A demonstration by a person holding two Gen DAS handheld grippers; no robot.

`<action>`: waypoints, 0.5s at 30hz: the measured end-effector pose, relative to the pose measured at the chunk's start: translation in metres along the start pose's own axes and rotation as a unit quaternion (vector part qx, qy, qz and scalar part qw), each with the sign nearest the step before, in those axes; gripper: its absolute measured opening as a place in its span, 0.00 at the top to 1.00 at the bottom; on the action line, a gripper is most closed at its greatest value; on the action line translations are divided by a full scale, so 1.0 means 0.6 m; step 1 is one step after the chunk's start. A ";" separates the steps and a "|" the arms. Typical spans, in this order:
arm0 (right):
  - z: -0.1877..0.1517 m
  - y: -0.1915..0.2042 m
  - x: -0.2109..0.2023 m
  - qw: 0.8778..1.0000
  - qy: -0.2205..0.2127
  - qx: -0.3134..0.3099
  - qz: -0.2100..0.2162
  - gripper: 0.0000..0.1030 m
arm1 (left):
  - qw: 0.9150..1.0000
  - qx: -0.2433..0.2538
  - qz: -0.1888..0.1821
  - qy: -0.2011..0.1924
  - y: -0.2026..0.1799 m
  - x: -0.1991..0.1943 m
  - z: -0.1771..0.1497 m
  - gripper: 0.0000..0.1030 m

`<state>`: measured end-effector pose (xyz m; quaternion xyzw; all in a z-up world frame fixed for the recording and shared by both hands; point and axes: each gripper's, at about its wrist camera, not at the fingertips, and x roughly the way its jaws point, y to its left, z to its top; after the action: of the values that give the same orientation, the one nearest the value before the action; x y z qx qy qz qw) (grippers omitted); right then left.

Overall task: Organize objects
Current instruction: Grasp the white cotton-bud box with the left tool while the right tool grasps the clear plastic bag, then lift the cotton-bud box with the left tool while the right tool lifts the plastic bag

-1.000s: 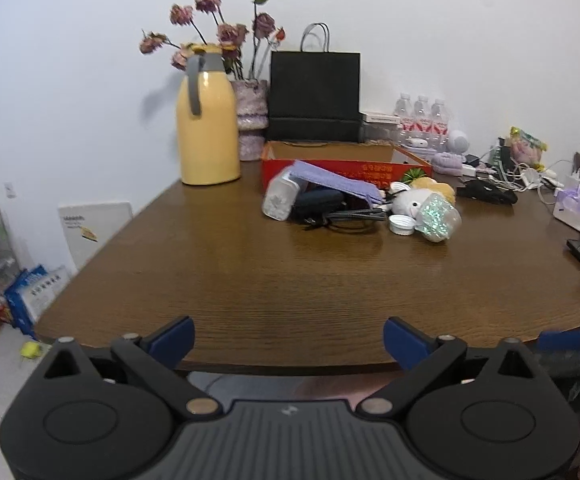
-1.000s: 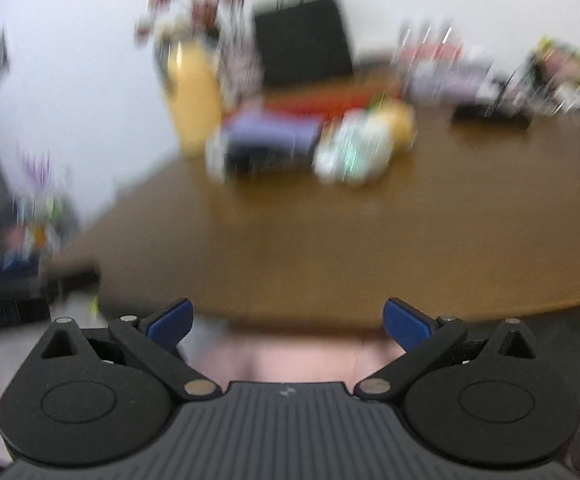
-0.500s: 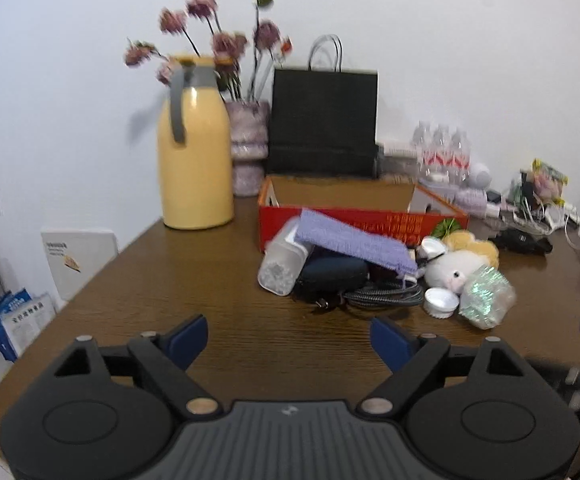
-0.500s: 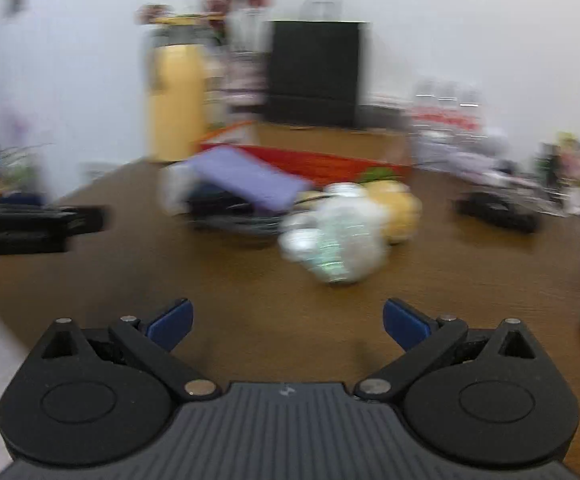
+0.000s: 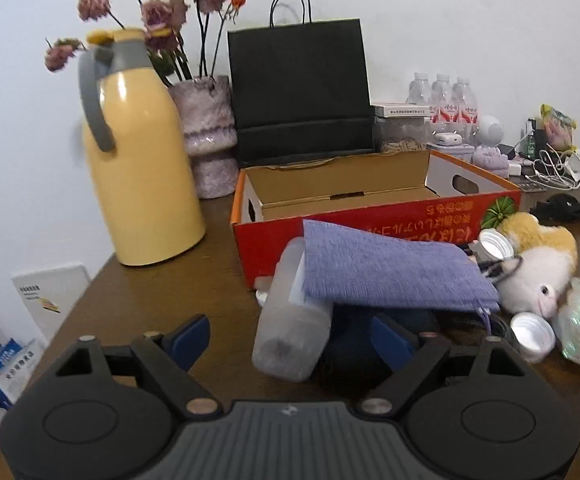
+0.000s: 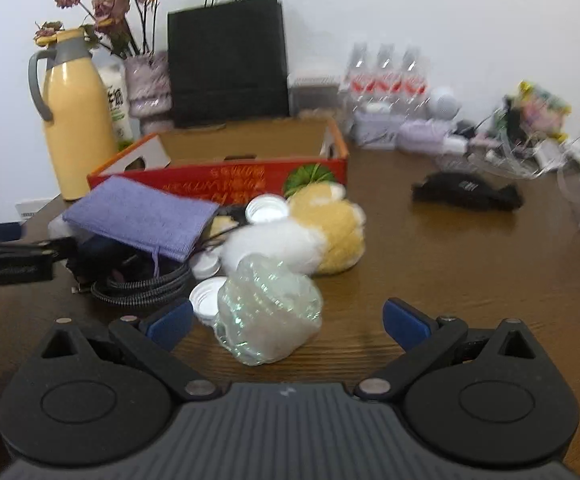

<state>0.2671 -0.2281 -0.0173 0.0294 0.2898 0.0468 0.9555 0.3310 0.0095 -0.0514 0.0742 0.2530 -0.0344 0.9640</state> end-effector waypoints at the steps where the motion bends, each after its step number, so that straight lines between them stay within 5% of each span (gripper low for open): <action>1: 0.000 0.001 0.006 1.000 0.002 0.000 -0.002 0.00 | 1.000 -0.002 -0.004 0.003 0.003 0.006 0.004 0.22; 3: 0.000 0.004 0.020 1.000 0.005 -0.004 -0.007 0.01 | 1.000 -0.001 -0.018 0.009 0.010 0.017 0.011 0.25; 4: 0.000 0.007 0.025 1.000 0.007 -0.007 -0.008 0.09 | 1.000 -0.001 -0.023 0.010 0.014 0.021 0.011 0.27; 7: 0.006 0.011 0.035 1.000 0.019 -0.005 0.003 0.44 | 0.998 -0.027 -0.043 0.031 0.030 0.036 0.010 0.57; 8: 0.006 0.012 0.034 1.000 0.020 -0.002 0.006 0.48 | 0.997 -0.041 -0.047 0.035 0.036 0.037 0.010 0.57; 15: -0.009 0.025 -0.037 0.999 -0.005 -0.012 0.030 0.55 | 0.999 -0.046 -0.008 0.011 0.029 -0.082 -0.019 0.60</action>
<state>0.2446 -0.2151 -0.0082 0.0271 0.2834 0.0787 0.9554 0.2843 0.0299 -0.0349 0.0280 0.2652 -0.0301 0.9633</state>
